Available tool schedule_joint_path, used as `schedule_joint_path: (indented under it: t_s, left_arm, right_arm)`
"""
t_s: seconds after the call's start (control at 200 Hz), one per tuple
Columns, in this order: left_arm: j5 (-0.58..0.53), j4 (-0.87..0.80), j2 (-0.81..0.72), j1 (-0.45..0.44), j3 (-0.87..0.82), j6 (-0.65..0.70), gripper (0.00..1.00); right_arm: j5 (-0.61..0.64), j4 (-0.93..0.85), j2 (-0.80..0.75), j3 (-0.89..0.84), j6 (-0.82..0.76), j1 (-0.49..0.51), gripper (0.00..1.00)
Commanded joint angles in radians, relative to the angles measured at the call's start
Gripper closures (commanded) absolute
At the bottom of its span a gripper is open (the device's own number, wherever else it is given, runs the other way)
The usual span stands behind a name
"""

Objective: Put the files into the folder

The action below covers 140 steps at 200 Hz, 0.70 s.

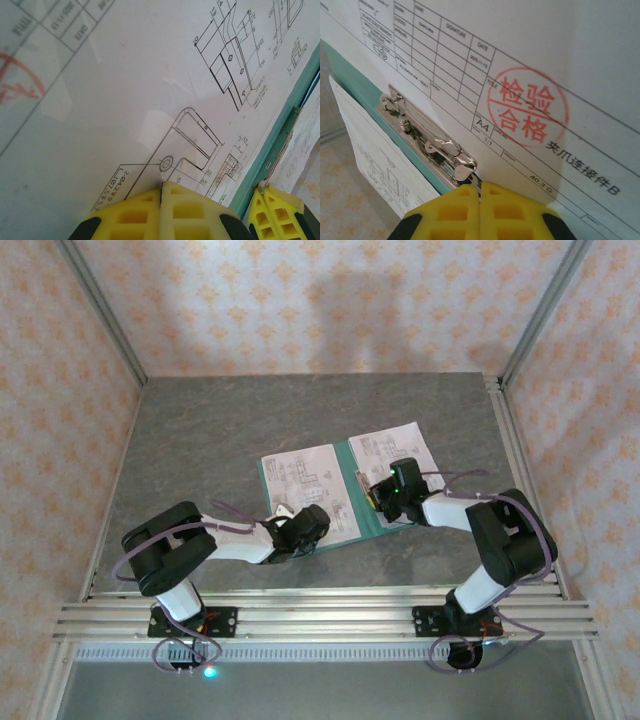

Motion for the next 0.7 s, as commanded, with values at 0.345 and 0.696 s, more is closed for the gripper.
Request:
schedule_joint_path:
  t_s: [0.345, 0.696]
  left_arm:
    - [0.028, -0.222, 0.052, -0.011, -0.055, -0.015, 1.0]
    - [0.028, -0.211, 0.063, -0.014, -0.047, -0.017, 1.0]
  right_arm:
    - [0.134, -0.258, 0.101, -0.039, -0.048, -0.014, 1.0]
    - [0.205, -0.422, 0.143, 0.022, -0.078, 0.022, 1.0]
